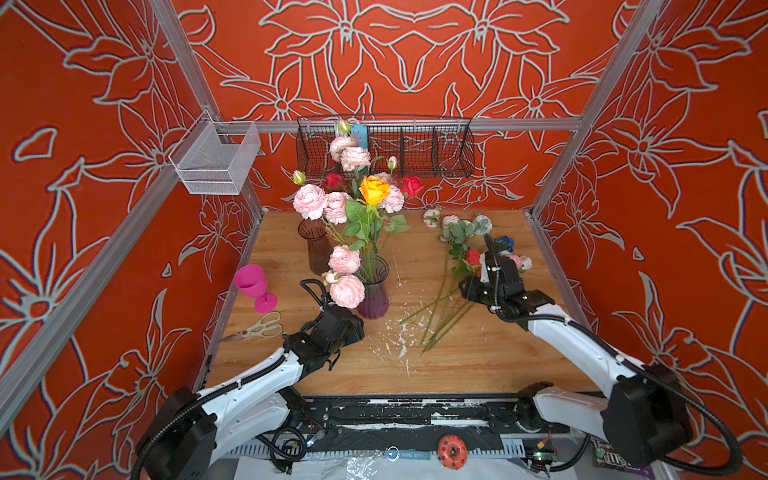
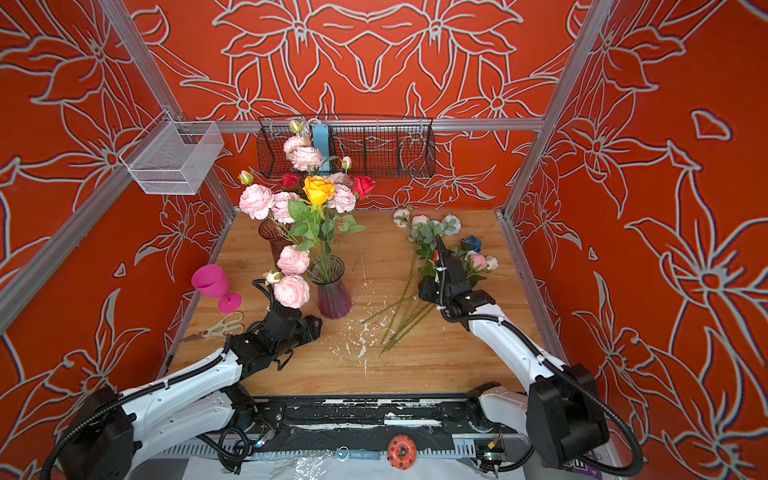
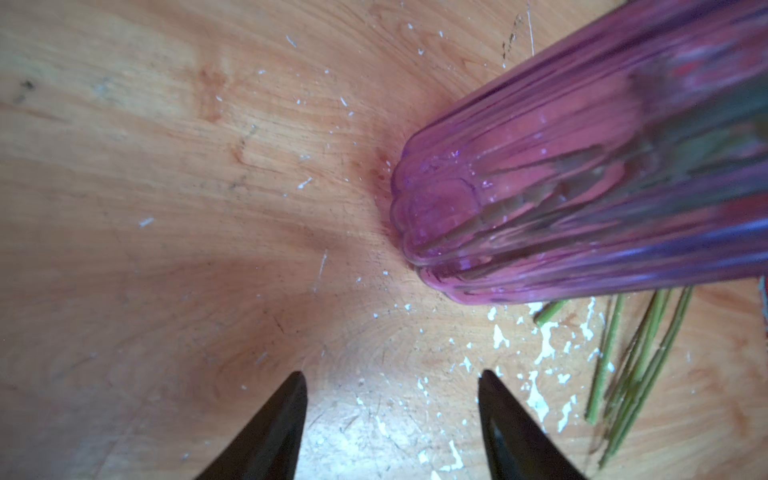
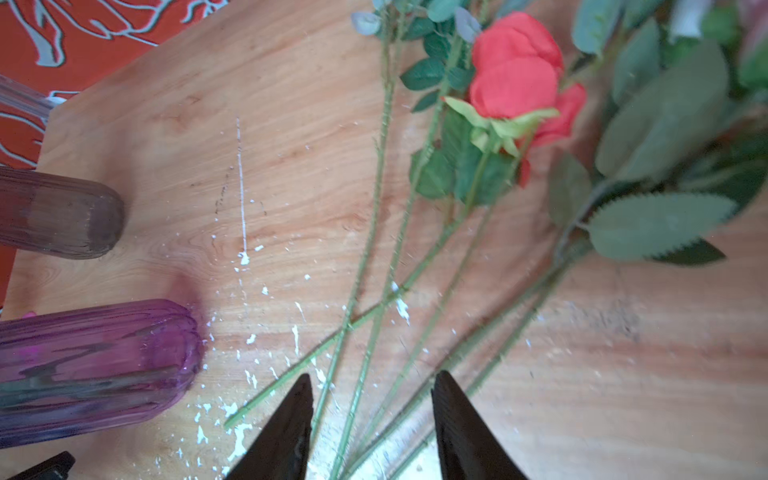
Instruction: Arrange the flowers into the vase
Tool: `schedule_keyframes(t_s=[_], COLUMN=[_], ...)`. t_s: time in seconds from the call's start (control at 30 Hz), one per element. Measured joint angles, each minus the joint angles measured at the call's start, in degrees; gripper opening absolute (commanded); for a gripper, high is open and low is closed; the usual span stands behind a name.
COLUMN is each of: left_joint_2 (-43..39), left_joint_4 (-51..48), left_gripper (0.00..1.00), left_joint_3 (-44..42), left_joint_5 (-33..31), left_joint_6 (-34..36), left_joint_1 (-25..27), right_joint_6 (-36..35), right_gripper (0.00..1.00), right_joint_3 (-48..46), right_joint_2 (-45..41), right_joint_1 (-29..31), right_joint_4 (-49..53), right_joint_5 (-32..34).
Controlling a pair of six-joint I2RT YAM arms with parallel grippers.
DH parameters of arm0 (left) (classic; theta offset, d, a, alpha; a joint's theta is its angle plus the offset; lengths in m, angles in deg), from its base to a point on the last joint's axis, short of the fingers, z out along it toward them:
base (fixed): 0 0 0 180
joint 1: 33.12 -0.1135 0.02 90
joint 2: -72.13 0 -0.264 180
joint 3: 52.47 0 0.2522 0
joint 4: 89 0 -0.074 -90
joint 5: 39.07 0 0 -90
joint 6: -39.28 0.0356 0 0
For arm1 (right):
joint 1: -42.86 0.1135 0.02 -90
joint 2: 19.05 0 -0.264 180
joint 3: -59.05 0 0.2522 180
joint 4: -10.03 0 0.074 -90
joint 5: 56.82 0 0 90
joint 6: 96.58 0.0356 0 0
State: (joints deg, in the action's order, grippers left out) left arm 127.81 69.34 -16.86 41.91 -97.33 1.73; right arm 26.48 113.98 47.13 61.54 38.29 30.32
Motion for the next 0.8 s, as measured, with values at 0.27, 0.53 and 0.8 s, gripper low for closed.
schedule_keyframes(t_s=[0.27,0.53,0.8], left_joint_2=[4.2,3.76,4.2], left_joint_4=[2.21,7.93,9.11], left_gripper=[0.62,0.63,0.67], left_joint_3=[0.44,-1.2,-3.08], left_joint_5=[1.05,-1.44,-4.68], left_joint_6=[5.4,7.54,6.19], left_joint_1=[1.07,3.61,3.76], right_joint_6=[0.44,0.48,0.74], right_gripper=[0.54,0.55,0.56], right_joint_3=[-3.34,-3.37,-3.37], right_joint_2=[-1.6,-1.62,-1.92], right_joint_1=[-0.17,-0.63,-2.12], right_joint_4=[-0.24,-1.9,-1.97], right_joint_5=[-2.14,-4.94,-5.11])
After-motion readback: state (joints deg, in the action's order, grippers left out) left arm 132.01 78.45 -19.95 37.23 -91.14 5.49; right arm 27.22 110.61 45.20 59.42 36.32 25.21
